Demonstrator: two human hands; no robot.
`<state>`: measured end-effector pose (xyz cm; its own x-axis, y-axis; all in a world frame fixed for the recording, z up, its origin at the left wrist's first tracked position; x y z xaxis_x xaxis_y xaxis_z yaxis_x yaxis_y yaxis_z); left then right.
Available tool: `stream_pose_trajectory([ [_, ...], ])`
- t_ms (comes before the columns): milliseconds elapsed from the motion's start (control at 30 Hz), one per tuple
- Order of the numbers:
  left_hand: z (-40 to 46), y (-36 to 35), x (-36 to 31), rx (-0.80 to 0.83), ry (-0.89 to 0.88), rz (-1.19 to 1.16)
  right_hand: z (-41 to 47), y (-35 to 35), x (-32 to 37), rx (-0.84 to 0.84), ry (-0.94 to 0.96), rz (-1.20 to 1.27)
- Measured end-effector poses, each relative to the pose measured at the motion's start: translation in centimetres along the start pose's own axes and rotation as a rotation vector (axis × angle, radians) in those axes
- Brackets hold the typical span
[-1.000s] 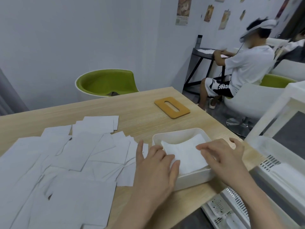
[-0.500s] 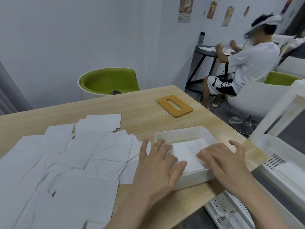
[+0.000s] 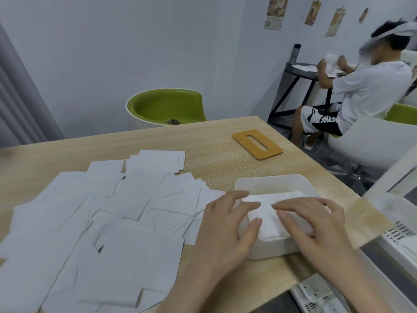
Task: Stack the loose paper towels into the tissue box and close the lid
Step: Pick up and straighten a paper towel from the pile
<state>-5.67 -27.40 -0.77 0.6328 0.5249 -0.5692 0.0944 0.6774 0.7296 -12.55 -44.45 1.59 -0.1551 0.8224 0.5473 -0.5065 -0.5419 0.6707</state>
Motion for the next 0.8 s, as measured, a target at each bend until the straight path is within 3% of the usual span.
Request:
stream_pose_trajectory([
  [233,-3.4,4.0,3.8,-0.113,0.127,0.067,0.4,-3.4,4.5,0.068,0.096,0.105],
  [500,-8.6,9.0,9.1,-0.23,0.289,0.165,-0.6,-7.8,9.2,0.187,0.215,0.058],
  [700,-12.3,11.4,13.1,-0.236,0.377,0.317,-1.9,-12.7,11.0,0.426,0.132,0.051],
  [800,-13.4,11.8,14.0,-0.249,0.385,0.344,-2.0,-14.3,11.3,0.447,0.134,0.073],
])
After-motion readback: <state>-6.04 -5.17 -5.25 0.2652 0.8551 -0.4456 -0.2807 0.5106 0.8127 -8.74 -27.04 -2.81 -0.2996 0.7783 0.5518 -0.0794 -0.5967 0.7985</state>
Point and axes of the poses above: each hand's wrist, its own z-axis towards the middle knuckle, its own y-axis out of the back of the hand, x = y × z, the point moved 1 cm from there along z, towards the middle knuckle, and after that the axes turned 11 degrees about z, right-handed, at the moved point
